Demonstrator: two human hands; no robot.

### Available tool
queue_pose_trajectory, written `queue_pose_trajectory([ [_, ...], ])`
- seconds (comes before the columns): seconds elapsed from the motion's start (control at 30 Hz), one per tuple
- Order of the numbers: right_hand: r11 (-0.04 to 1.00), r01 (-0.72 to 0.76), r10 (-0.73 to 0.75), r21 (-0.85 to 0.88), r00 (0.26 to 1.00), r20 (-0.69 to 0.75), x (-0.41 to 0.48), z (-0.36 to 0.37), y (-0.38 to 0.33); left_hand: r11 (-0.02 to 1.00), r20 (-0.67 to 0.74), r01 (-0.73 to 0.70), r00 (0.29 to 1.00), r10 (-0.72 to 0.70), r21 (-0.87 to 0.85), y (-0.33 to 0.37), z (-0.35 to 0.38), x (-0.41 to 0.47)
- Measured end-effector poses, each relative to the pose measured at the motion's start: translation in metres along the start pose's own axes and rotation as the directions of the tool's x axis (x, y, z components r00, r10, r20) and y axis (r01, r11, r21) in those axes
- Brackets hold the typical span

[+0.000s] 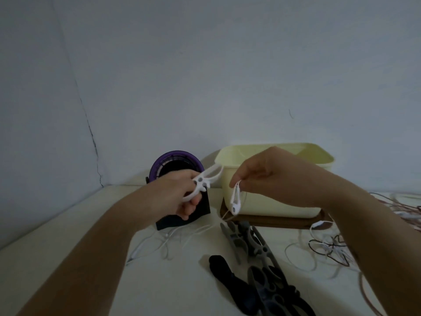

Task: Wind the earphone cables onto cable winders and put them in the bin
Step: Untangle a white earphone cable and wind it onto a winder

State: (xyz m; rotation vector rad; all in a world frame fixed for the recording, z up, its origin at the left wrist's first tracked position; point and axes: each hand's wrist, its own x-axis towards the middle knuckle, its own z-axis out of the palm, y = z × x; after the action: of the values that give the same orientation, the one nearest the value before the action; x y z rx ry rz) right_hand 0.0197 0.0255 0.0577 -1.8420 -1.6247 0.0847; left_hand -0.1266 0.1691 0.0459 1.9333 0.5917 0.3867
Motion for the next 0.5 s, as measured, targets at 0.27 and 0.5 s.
queue_pose_trajectory([
  [0.27,0.972,-0.085,0.045,0.219,0.982,0.182,-0.002,-0.003,-0.002,0.998,0.11,-0.057,0.992,0.057,-0.005,-0.015,0.011,0.012],
  [0.5,1.0,0.016,-0.017,0.009,0.997,0.075,-0.003,-0.003,-0.009,0.98,0.119,-0.153,0.983,0.138,0.128,-0.02,0.012,0.012],
])
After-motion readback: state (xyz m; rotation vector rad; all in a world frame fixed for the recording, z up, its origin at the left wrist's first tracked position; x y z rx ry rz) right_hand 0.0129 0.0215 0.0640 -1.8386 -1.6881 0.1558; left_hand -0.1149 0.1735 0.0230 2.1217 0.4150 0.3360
